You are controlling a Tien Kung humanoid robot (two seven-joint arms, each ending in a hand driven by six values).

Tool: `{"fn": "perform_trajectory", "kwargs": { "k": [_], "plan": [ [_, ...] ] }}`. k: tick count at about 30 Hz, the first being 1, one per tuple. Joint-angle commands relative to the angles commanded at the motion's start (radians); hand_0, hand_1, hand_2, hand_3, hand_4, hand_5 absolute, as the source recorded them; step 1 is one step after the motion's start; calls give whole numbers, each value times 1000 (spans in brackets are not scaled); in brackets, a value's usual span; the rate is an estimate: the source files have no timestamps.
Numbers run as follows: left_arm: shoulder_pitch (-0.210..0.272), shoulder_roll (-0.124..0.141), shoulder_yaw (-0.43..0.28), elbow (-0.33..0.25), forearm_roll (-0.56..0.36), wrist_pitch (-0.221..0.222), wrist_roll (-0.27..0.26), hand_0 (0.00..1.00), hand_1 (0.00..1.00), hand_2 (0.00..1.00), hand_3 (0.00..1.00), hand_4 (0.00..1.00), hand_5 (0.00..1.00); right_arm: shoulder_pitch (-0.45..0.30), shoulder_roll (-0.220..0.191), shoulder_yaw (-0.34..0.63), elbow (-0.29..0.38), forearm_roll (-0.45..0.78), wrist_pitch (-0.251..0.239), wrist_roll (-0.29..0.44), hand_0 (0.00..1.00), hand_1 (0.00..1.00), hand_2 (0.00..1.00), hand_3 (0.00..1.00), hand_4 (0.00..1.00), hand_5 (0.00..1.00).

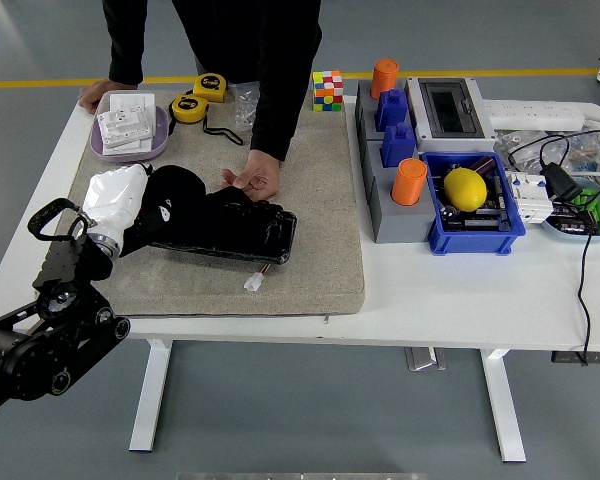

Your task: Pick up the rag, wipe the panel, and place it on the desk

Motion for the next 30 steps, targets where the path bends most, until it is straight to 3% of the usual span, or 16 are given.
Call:
{"fn": "perform_trajectory", "kwargs": {
  "k": [11, 24, 25, 30],
  "plan": [
    [50, 48, -61, 15, 18, 0, -4, 261, 156, 503, 410, 75, 2, -2, -1, 16, 3, -4, -5, -1, 741, 623, 695, 623, 998, 579],
    [92, 69, -131, 13, 38, 19, -23, 261, 158, 503, 415, 90, 2, -4, 2, 31, 5, -13, -3, -7, 739, 623, 694, 624, 998, 577],
    [93, 69, -134, 13, 31, 25, -31, 292, 236, 513, 437, 206, 2, -4, 2, 32, 5, -15, -3, -8, 740, 623, 694, 623, 998, 578],
    [93, 64, -126, 28, 4, 41, -55, 292, 236, 513, 437, 206, 2, -2, 1, 34, 8, -15, -7, -9, 740, 623, 694, 623, 998, 578]
  ]
}}
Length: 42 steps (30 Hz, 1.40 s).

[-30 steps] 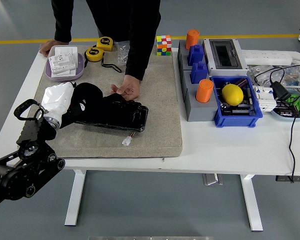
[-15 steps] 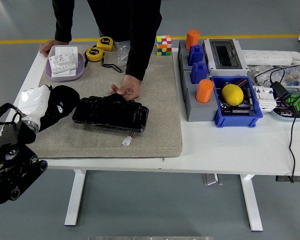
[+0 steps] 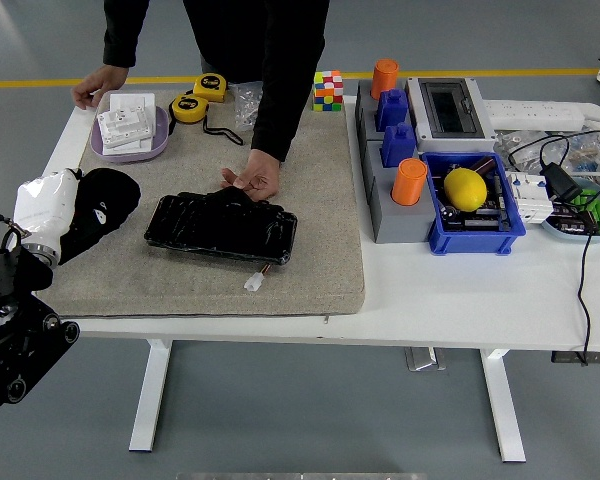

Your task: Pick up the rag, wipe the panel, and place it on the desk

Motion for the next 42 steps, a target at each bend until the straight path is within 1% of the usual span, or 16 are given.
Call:
{"fn": "perform_trajectory", "kwargs": {
  "k": [1, 5, 6, 12, 13, 18, 19, 24, 25, 30, 31, 34, 36, 37, 42],
  "plan": [
    [-1, -2, 4, 8, -5, 1, -3, 291, 269, 514, 446, 205, 2, 0, 0, -1, 0, 1, 0, 0, 739, 623, 694, 623, 998, 578],
    [-1, -12, 8, 36, -15, 8, -14, 291, 269, 514, 446, 205, 2, 2, 2, -5, 1, 1, -1, 0, 739, 623, 694, 623, 998, 578],
    [-2, -13, 14, 46, -7, 8, -17, 344, 376, 527, 489, 264, 2, 0, 3, -4, 1, 0, -1, -1, 739, 623, 694, 623, 998, 577],
    [-1, -14, 16, 63, -6, 1, -17, 344, 376, 527, 489, 264, 2, -2, 2, -2, 1, -3, -1, -3, 739, 623, 694, 623, 998, 577],
    [-2, -13, 18, 67, -9, -2, -17, 363, 476, 550, 496, 333, 2, -2, 2, -2, 1, -3, -1, -3, 739, 623, 694, 622, 998, 578],
    [1, -11, 18, 89, -22, -21, -10, 363, 476, 550, 496, 333, 2, -3, 2, -7, 3, 1, -5, -2, 739, 623, 694, 622, 998, 578],
    [2, -11, 17, 92, -28, -24, -9, 432, 546, 589, 535, 491, 54, -3, 2, -9, 3, 2, -4, -2, 739, 623, 694, 622, 998, 577],
    [4, -11, 23, 99, -57, -26, -14, 432, 546, 589, 535, 491, 54, -4, 1, -12, 2, 1, -4, -2, 739, 623, 694, 622, 998, 577],
    [4, -11, 22, 100, -55, -32, -11, 493, 650, 645, 552, 649, 90, -4, 1, -14, 2, 3, -5, -1, 738, 623, 694, 621, 998, 575],
    [7, -7, 22, 97, -65, -43, -15, 493, 650, 645, 552, 649, 90, -4, 0, -15, 1, 3, -5, -2, 738, 623, 694, 621, 998, 575],
    [8, -7, 21, 97, -65, -46, -15, 547, 741, 783, 625, 841, 239, -5, 0, -13, 1, 2, -5, -2, 738, 621, 694, 620, 998, 574],
    [9, -6, 14, 94, -68, -67, -17, 547, 741, 783, 625, 841, 239, -6, 0, -13, 0, 1, -5, -4, 738, 621, 694, 620, 998, 574],
    [10, -5, 13, 91, -70, -72, -22, 547, 741, 783, 625, 841, 239, -6, -1, -14, 0, 1, -5, -3, 738, 621, 694, 620, 998, 574],
    [11, -4, 13, 88, -70, -76, -24, 587, 775, 824, 781, 952, 379, -6, -1, -15, 0, 2, -5, -3, 738, 621, 694, 621, 998, 574],
    [15, -2, 6, 74, -78, -86, -33, 587, 775, 824, 781, 952, 379, -6, -1, -17, -1, 4, -5, -2, 738, 621, 694, 621, 998, 574]
  ]
}}
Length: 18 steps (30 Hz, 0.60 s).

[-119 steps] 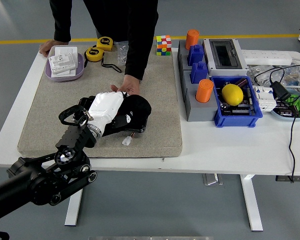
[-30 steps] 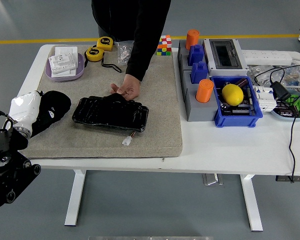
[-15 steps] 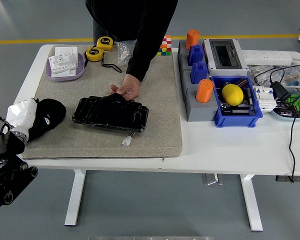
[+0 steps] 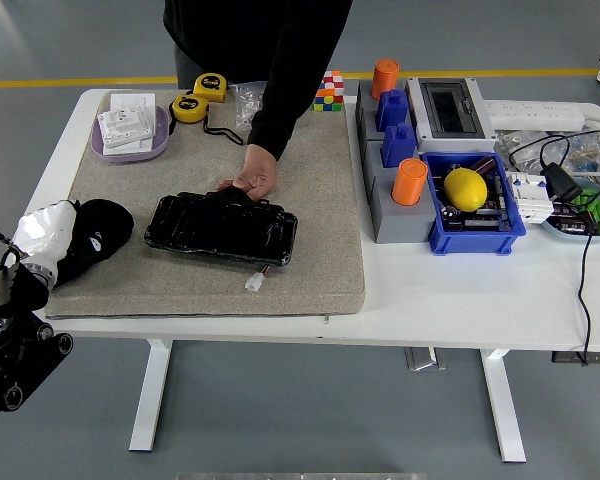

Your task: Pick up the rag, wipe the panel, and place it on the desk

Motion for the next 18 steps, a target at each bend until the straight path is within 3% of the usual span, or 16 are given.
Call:
{"fn": "perform_trajectory", "kwargs": {
  "k": [1, 6, 7, 18],
  "plan": [
    [0, 1, -1, -3, -2, -2, -2, 602, 795, 848, 804, 998, 523, 0, 0, 0, 0, 0, 0, 0, 738, 622, 693, 618, 998, 574],
    [1, 5, -5, -16, -7, -2, -12, 602, 795, 848, 804, 998, 523, 1, 0, 2, -1, -1, 0, 0, 738, 622, 693, 618, 998, 574],
    [1, 5, -5, -17, -8, -1, -13, 605, 801, 850, 812, 998, 585, 2, 0, 3, -1, -1, 0, -1, 738, 620, 694, 618, 998, 569],
    [-3, 17, -37, -41, 20, 1, -12, 605, 804, 849, 812, 998, 601, 2, 2, 14, -3, -7, 4, -2, 738, 621, 694, 616, 998, 567]
  ]
}}
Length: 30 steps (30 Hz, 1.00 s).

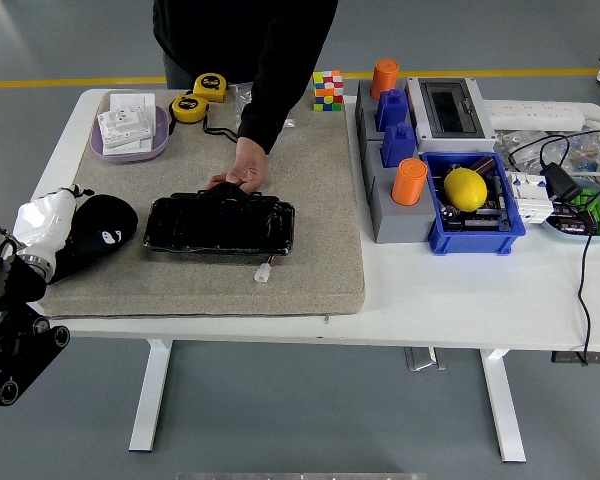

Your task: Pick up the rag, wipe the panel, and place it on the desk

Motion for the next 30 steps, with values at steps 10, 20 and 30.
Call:
{"fn": "perform_trajectory", "kwargs": {
  "k": [10, 20, 30],
  "plan": [
    [17, 34, -48, -83, -16, 9, -7, 603, 804, 842, 809, 998, 621, 3, 2, 12, -3, -3, 2, -1, 738, 620, 694, 615, 998, 562],
    [51, 58, -99, -236, -78, 34, -19, 534, 753, 790, 797, 998, 635, 4, 1, 14, -1, -2, -1, -1, 736, 620, 694, 614, 998, 559],
    [91, 70, -118, -335, -328, 111, -134, 491, 709, 759, 776, 998, 635, 3, 0, 21, 1, -8, -3, -4, 735, 620, 694, 614, 998, 558]
  ]
}}
